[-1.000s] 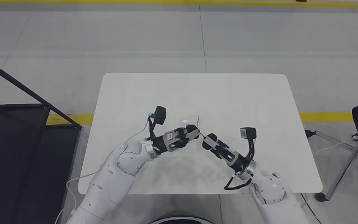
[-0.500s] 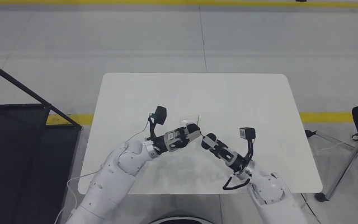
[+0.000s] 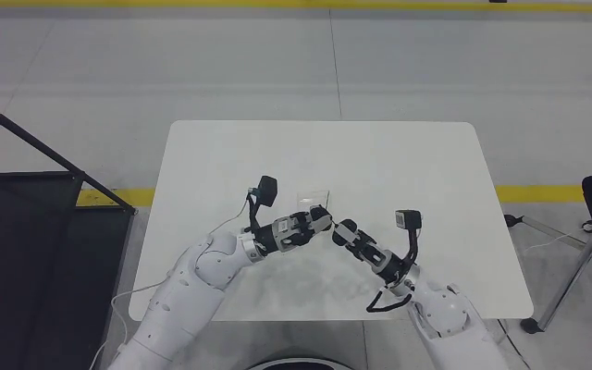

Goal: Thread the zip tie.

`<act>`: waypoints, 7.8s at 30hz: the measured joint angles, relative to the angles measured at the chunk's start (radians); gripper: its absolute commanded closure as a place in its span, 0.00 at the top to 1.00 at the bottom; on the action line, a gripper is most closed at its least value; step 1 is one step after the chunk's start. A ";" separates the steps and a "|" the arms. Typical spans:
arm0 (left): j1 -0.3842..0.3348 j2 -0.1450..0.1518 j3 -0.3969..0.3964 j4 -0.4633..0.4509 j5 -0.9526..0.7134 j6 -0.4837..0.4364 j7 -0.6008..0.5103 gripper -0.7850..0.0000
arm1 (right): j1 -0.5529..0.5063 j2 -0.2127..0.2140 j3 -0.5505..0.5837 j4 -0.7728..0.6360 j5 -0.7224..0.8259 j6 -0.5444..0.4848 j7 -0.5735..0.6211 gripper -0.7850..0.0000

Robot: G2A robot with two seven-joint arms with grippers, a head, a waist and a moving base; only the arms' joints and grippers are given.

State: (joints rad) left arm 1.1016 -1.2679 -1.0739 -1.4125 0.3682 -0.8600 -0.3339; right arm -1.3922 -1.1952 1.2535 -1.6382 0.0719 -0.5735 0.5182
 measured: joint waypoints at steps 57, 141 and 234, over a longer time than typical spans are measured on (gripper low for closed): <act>0.143 0.028 -0.117 -0.151 0.203 0.157 0.174 0.00 | -0.043 0.019 0.058 -0.109 -0.063 0.125 -0.026 1.00; 0.243 0.072 -0.346 -0.185 0.099 0.320 0.124 0.00 | 0.503 -0.152 -0.573 -0.063 -1.515 0.850 0.492 0.66; 0.230 0.076 -0.328 -0.168 0.127 0.348 0.182 0.00 | 0.623 -0.339 -0.428 0.260 -1.480 0.585 0.624 0.28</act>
State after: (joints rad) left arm 1.3314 -1.1917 -1.4019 -1.5804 0.4949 -0.5120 -0.1522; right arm -0.7689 -1.5345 0.8251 -1.3781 -1.4082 0.0119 1.1427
